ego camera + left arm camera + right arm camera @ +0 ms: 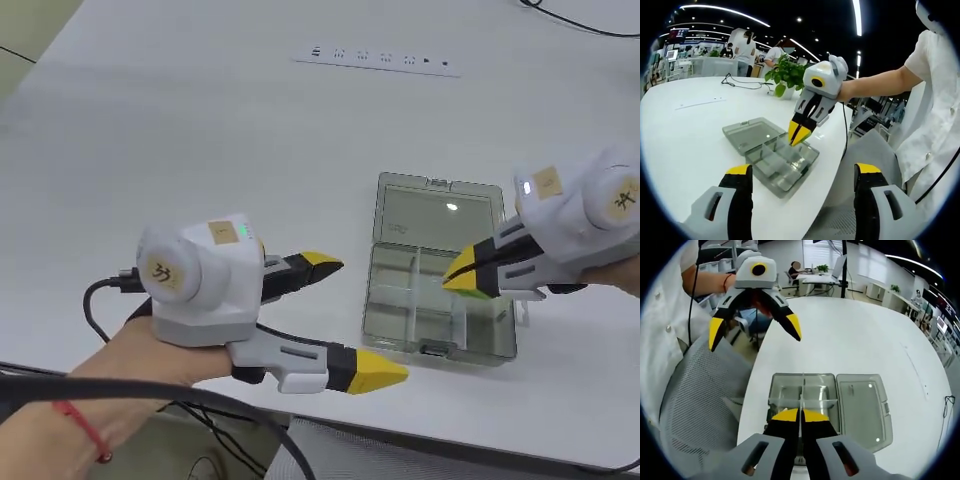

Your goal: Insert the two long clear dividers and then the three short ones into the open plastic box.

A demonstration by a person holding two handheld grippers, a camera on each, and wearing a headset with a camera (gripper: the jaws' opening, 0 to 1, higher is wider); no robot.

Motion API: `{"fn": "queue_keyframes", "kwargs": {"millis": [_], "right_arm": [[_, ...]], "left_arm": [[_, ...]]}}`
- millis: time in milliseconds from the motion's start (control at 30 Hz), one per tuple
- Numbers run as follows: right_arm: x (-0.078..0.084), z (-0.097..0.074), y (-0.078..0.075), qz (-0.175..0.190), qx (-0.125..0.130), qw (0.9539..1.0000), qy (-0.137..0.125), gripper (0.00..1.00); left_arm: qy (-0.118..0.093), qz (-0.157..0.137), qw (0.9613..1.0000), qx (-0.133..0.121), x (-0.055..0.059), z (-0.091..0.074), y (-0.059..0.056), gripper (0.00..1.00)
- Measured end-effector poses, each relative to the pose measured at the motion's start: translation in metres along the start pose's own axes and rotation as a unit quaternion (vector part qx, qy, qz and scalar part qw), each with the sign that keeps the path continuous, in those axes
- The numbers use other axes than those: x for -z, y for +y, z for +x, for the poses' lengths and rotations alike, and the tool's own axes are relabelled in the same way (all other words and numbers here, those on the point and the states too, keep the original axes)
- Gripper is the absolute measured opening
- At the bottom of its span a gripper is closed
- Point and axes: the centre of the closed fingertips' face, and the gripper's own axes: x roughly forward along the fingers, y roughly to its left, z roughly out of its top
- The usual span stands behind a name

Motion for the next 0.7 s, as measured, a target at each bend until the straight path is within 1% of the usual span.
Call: {"fn": "queue_keyframes", "kwargs": {"millis": [167, 267, 400, 500, 600, 700], "right_arm": [[0.003, 0.009, 0.001, 0.003, -0.005, 0.9999, 0.013, 0.02], [0.01, 0.016, -0.002, 0.004, -0.007, 0.9996, 0.026, 0.02], [0.013, 0.021, -0.001, 0.003, -0.007, 0.9992, 0.038, 0.02], [0.019, 0.026, -0.004, 0.001, -0.007, 0.9987, 0.05, 0.02], [0.021, 0.028, -0.003, -0.008, -0.006, 0.998, 0.063, 0.02], [0.02, 0.028, -0.002, -0.008, -0.008, 0.9977, 0.067, 0.02]], "left_arm": [[0.001, 0.0, 1.0, 0.0, 0.001, 0.0, 0.001, 0.86], [0.001, 0.001, 1.0, 0.001, 0.001, 0.0, 0.001, 0.87], [0.001, 0.0, 1.0, 0.001, 0.001, 0.0, 0.001, 0.88], [0.002, -0.001, 1.0, 0.001, 0.002, -0.001, 0.002, 0.87], [0.001, -0.001, 1.0, 0.001, 0.002, -0.001, 0.002, 0.88], [0.003, -0.001, 1.0, 0.001, 0.002, 0.0, 0.002, 0.87]]}}
